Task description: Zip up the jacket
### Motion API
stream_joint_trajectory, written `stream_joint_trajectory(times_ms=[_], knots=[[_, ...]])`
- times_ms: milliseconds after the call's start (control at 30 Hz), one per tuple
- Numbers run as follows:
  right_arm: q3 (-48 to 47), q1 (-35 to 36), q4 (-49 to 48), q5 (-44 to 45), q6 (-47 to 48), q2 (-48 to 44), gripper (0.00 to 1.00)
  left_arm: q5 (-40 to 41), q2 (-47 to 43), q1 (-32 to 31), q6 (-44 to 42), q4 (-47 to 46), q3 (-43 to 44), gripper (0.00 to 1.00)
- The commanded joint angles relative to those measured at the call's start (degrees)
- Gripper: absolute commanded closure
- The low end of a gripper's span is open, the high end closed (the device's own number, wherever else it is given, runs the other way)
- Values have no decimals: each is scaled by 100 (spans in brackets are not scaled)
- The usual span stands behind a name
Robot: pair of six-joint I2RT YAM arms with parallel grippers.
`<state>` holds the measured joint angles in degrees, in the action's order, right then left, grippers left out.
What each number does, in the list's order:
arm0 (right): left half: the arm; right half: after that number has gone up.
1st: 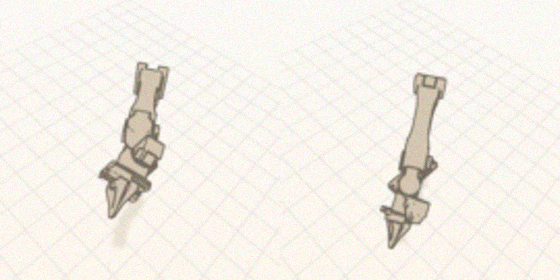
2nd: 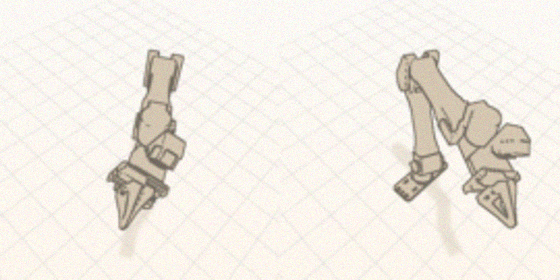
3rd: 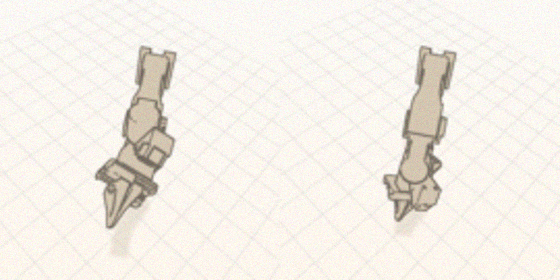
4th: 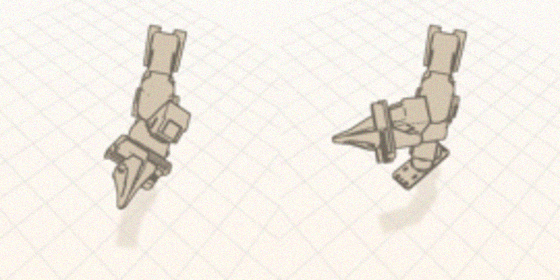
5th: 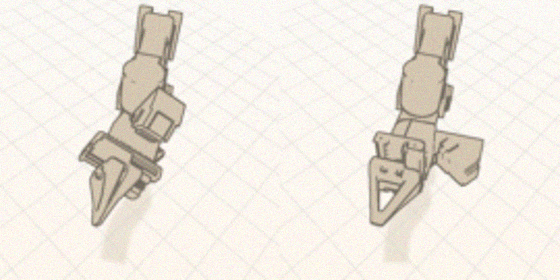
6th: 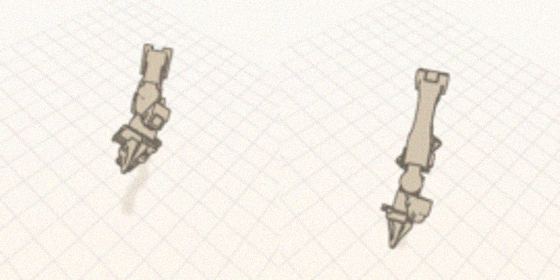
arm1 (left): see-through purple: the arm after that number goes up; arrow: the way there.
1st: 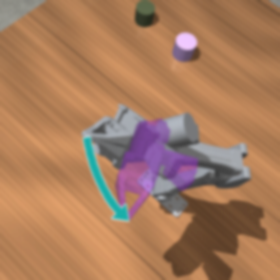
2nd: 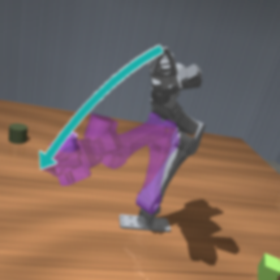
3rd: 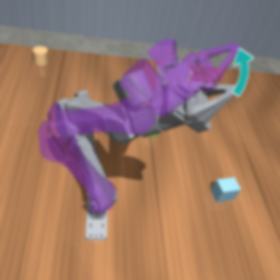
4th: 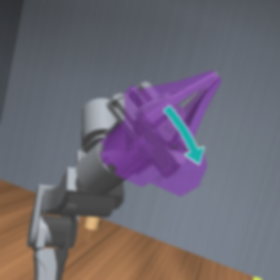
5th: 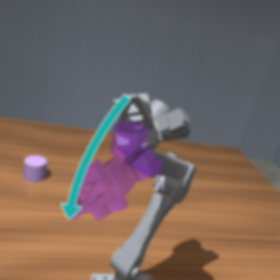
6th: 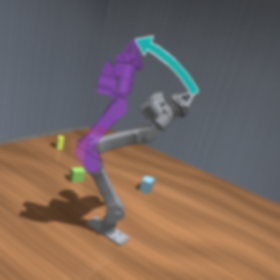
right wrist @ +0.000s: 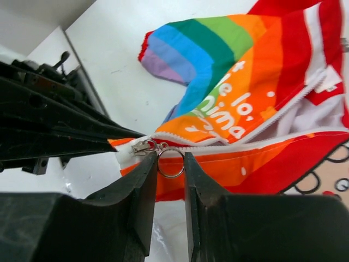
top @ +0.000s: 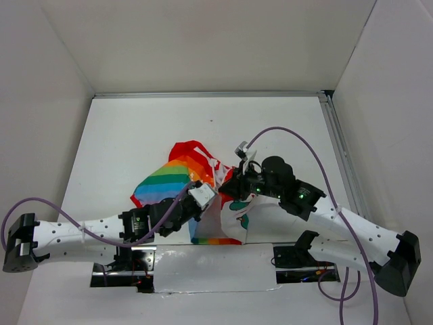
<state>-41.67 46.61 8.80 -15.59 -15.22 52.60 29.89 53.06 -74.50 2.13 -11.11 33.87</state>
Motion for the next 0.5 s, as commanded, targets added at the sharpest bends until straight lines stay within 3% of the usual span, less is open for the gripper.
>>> stream_joint_trajectory(times_ms=[0,100,300,433,467], knots=[[-114,-100,491,1822,441,-83,100,-150,-173,-82,218,-207,164,100],[-96,6,456,1780,582,-57,100,-185,-269,-74,261,-216,111,100],[-219,261,342,840,705,58,100,-89,-217,-82,209,-119,234,100],[-341,331,535,891,442,-100,100,-10,-243,-74,182,-189,182,100],[-359,331,666,778,424,-144,93,51,-252,-74,200,-268,156,100]])
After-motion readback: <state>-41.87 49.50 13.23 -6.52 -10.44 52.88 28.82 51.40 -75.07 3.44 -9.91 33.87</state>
